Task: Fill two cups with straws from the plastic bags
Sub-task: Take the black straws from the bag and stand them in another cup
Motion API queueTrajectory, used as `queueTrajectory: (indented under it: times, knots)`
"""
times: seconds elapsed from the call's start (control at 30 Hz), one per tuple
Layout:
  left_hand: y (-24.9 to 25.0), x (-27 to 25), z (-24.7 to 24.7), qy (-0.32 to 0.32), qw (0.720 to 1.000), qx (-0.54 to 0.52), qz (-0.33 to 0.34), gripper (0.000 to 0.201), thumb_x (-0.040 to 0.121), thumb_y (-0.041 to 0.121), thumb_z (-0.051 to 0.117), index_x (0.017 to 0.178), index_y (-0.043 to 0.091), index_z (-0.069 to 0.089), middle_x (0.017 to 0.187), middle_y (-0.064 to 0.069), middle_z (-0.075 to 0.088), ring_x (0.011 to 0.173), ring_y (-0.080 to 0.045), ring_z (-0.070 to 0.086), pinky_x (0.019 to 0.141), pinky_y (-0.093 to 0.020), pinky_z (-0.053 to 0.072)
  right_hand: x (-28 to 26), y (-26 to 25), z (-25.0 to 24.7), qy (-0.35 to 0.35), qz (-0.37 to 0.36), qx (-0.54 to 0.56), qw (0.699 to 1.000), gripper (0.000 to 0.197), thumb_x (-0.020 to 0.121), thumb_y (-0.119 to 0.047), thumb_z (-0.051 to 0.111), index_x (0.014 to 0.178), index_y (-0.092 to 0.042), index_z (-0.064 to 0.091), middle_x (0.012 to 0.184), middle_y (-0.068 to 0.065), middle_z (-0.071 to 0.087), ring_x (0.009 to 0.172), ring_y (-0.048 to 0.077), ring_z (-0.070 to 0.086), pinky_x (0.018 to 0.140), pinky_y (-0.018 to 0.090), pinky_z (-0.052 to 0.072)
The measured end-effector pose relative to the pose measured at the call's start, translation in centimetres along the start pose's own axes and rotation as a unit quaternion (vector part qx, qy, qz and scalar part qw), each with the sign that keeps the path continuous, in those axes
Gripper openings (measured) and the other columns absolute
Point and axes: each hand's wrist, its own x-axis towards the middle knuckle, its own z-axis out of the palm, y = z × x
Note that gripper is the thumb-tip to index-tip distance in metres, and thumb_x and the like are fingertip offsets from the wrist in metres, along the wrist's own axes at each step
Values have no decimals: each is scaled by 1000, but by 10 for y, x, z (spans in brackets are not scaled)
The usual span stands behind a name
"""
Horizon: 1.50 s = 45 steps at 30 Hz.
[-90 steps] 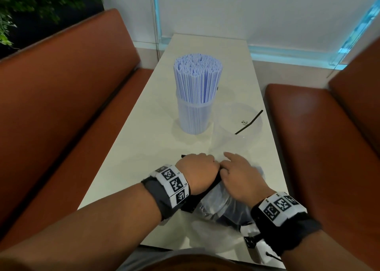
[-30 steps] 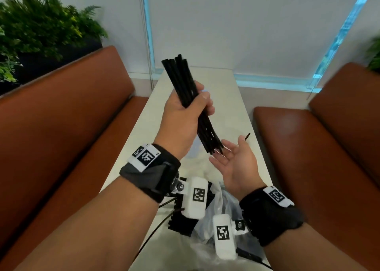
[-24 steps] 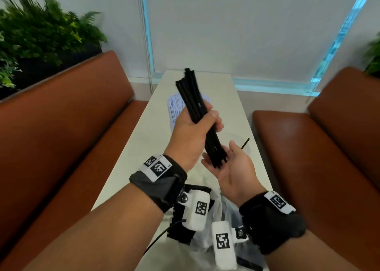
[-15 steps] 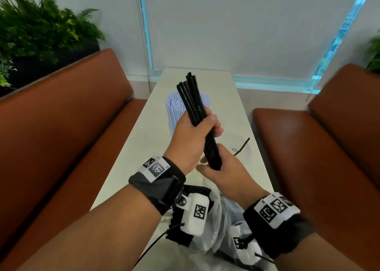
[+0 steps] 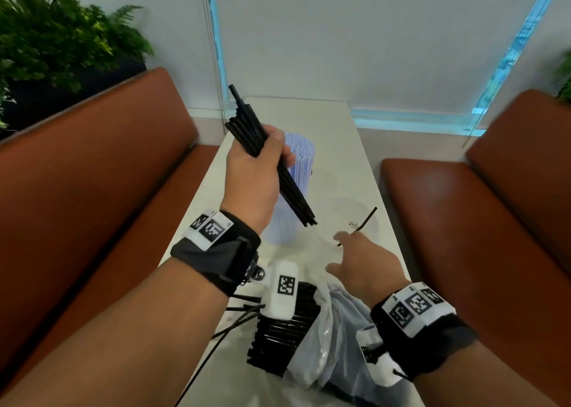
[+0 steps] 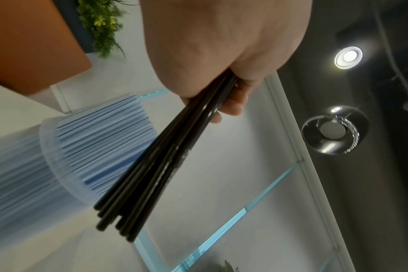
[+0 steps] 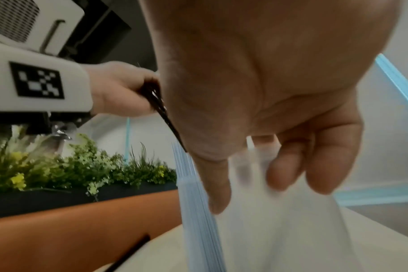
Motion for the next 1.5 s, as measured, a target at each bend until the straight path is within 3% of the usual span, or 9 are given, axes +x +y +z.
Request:
queueTrajectory:
  times: [0.27, 0.43, 0.63, 0.77, 0.9, 1.0, 1.1, 1.17, 1.5]
  knots:
    - [-51, -6, 26, -68, 987, 141, -46, 5, 97, 12, 61, 94, 13, 58, 80, -3, 68, 75, -13, 67, 82, -29, 55, 7, -2, 18, 12, -68, 57, 996, 16, 102, -31, 46, 96, -19, 56, 95, -1, 50, 77, 23, 60, 72, 40, 52]
    - [-81, -10, 19, -128, 943, 285, -116, 8, 92, 18, 65, 91, 18, 57, 86, -5, 70, 86, -26, 69, 91, -48, 54, 11, 1, 18, -1, -99, 48, 994, 31, 94, -48, 51, 101, -20, 60, 95, -4, 45, 83, 21, 55, 72, 35, 47]
    - [-81, -2, 8, -240, 844, 456, -149, 40, 86, 36, 76, 120, 20, 60, 110, 6, 66, 100, -16, 65, 89, -31, 52, 17, 0, 15, -2, -125, 66, 990, 17, 87, -42, 54, 94, -27, 50, 97, -7, 39, 84, 20, 52, 67, 35, 44]
    - [-65, 1, -6, -224, 856, 450, -122, 85, 85, 42, 78, 153, 16, 34, 145, -3, 49, 132, -17, 50, 108, -31, 41, 17, 5, 12, 8, -131, 96, 987, 20, 88, -24, 55, 108, -25, 58, 117, -7, 45, 91, 21, 59, 73, 37, 51]
    - [-42, -24, -40, -145, 889, 432, 40, 43, 85, 47, 69, 121, 28, 57, 113, 10, 55, 103, -3, 56, 90, -20, 46, -1, 5, 6, 166, -107, 135, 971, 27, 84, -14, 55, 106, -28, 60, 117, -10, 50, 69, 17, 55, 55, 28, 41]
    - [-36, -45, -76, -271, 800, 535, 4, 29, 83, 58, 54, 98, 35, 61, 96, 14, 61, 88, -4, 59, 82, -28, 51, -20, -3, 7, 237, -82, 162, 955, 8, 81, -32, 48, 88, -36, 47, 86, -15, 54, 57, 10, 52, 50, 21, 34]
    - [-47, -67, -100, -439, 625, 643, -57, 32, 90, 60, 56, 109, 37, 68, 103, 12, 61, 96, -10, 56, 85, -35, 50, -26, -7, 27, 35, 0, 74, 997, 25, 80, -56, 33, 84, -33, 42, 74, -13, 57, 65, 8, 55, 55, 27, 35]
    - [-58, -79, -103, -466, 595, 653, -61, 30, 93, 56, 58, 110, 36, 72, 101, 8, 62, 96, -14, 57, 81, -35, 49, -24, -6, 43, -63, 45, 1, 997, 42, 78, -68, 29, 85, -30, 45, 80, -11, 54, 74, 17, 56, 64, 34, 41]
    - [-56, -94, -90, -403, 711, 576, 20, 17, 100, 45, 52, 107, 34, 63, 87, 14, 64, 77, -9, 54, 66, -29, 41, -23, -1, 47, -108, 48, 83, 989, 36, 81, -48, 57, 61, -18, 55, 57, -5, 57, 53, 10, 55, 48, 27, 32]
